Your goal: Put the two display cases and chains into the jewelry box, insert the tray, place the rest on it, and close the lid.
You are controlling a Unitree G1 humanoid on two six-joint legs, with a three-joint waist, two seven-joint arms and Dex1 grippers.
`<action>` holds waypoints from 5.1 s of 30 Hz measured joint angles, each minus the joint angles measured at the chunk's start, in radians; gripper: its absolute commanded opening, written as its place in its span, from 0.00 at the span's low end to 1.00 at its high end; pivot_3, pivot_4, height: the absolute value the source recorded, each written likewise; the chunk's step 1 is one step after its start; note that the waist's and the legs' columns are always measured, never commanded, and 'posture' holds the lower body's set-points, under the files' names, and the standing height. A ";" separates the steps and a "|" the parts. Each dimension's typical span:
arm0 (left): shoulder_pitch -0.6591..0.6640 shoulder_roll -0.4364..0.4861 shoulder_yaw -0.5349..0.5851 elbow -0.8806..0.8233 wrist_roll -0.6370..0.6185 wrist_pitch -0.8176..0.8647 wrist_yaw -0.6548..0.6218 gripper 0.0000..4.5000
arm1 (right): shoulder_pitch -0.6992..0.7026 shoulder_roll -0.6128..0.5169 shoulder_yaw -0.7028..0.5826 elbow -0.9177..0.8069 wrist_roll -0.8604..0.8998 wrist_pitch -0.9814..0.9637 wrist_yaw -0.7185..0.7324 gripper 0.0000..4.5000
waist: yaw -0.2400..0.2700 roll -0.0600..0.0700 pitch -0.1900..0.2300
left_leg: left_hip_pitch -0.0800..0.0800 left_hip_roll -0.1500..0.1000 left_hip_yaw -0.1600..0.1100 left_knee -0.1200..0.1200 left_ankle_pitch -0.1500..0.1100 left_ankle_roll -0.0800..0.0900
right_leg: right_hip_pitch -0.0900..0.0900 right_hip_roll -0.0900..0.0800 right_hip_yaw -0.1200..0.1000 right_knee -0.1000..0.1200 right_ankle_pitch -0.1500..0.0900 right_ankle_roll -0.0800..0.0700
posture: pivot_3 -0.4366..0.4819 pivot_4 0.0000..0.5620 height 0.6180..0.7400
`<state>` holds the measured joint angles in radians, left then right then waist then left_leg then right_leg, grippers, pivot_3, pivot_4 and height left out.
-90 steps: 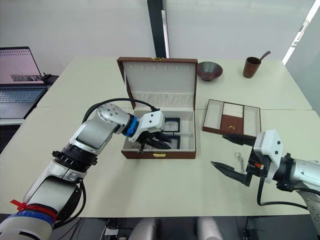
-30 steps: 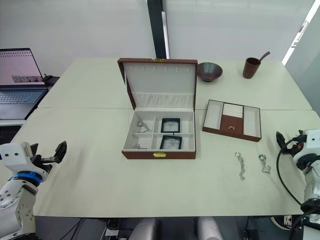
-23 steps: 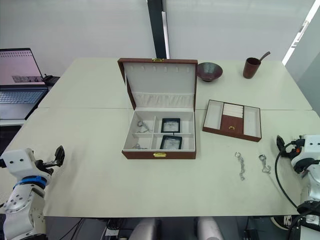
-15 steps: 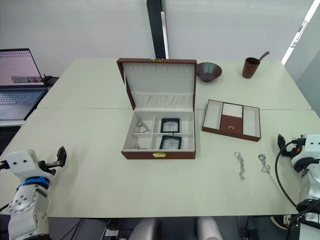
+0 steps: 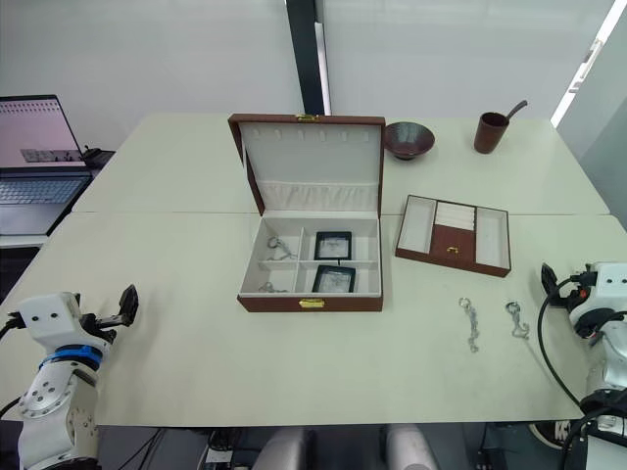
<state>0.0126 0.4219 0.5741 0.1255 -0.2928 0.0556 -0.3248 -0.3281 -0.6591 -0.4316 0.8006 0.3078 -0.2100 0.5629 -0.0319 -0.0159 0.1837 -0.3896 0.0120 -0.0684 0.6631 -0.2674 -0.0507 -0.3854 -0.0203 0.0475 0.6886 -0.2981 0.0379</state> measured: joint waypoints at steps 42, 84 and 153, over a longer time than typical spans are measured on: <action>0.005 0.187 -0.580 -0.610 -0.214 0.120 -0.669 1.00 | -0.526 -0.186 0.573 0.270 -0.372 -0.014 0.826 0.88 | -0.001 0.003 0.002 | 0.006 0.001 0.000 -0.002 0.000 0.000 | 0.007 0.000 0.000 -0.007 0.000 0.000 | 0.48 0.27 1.00; 0.303 0.170 -0.336 -0.703 -0.275 0.150 -0.535 1.00 | -0.022 -0.433 0.343 -0.672 -0.048 0.405 0.932 0.00 | 0.001 0.008 0.004 | 0.007 0.002 -0.004 -0.002 -0.001 0.001 | 0.009 -0.001 -0.001 -0.007 0.000 0.000 | 0.48 0.27 1.00; 0.527 0.033 -0.185 -0.714 -0.307 0.040 -0.441 1.00 | -0.569 -0.005 1.007 -1.068 -0.182 1.081 0.550 0.00 | 0.000 0.003 0.006 | 0.002 0.001 -0.008 -0.003 -0.001 0.000 | 0.004 0.000 -0.004 -0.009 -0.001 -0.001 | 0.48 0.27 1.00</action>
<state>0.5397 0.4551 0.3887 -0.5887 -0.5993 0.0961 -0.7658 -0.8971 -0.6643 0.5753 -0.2675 0.1253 0.8709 1.1132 -0.0318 -0.0133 0.1900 -0.3871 0.0134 -0.0765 0.6601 -0.2682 -0.0505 -0.3818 -0.0202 0.0432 0.6798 -0.2990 0.0368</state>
